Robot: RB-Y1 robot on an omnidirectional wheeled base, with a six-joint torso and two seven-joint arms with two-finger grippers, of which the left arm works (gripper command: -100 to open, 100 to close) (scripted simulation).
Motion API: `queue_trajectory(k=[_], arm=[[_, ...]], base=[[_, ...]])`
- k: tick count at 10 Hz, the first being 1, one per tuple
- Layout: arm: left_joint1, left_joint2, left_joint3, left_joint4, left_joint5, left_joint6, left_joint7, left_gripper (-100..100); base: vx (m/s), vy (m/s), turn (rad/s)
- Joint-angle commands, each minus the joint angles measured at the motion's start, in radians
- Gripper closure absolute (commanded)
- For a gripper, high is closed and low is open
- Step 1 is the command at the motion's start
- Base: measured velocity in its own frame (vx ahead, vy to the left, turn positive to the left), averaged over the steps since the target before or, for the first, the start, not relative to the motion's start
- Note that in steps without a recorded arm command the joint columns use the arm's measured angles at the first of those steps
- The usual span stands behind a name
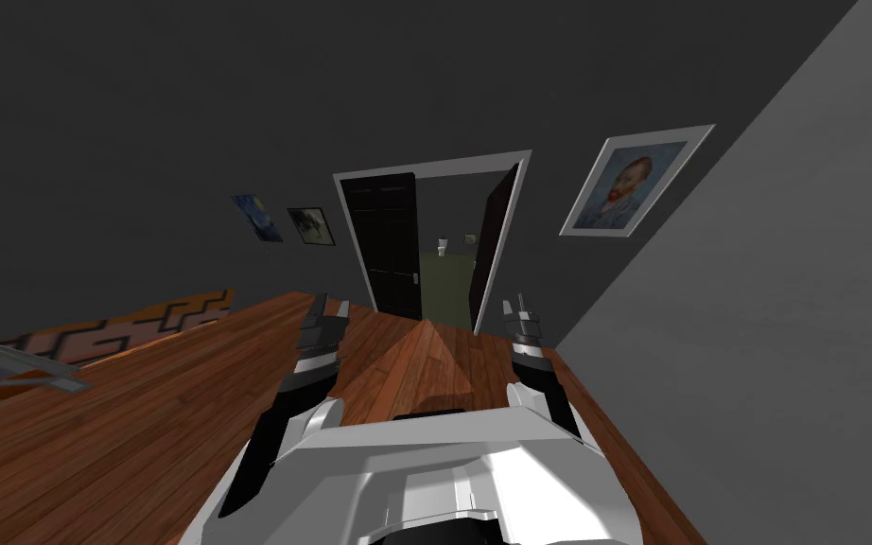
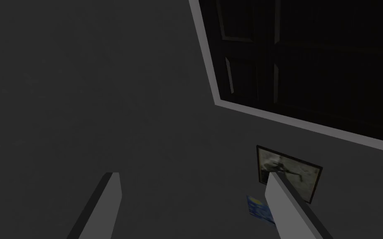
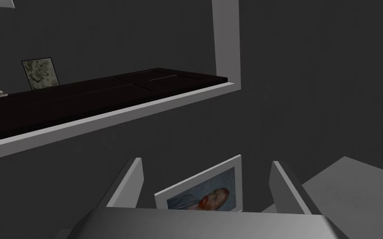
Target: Push the door open
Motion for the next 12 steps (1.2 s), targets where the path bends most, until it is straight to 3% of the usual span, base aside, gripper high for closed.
queue_trajectory(k=[1, 6, 12], arm=[[-0.012, 0.005, -0.003, 0.029, -0.004, -0.006, 0.003, -100], [-0.057, 0.018, -0.015, 0.135, -0.016, -0.026, 0.015, -100], [-0.114, 0.030, -0.031, 0.271, -0.033, -0.052, 0.030, -100]], base=[[0.027, -0.033, -0.006], [0.172, 0.030, -0.003], [0.105, 0.015, -0.004]])
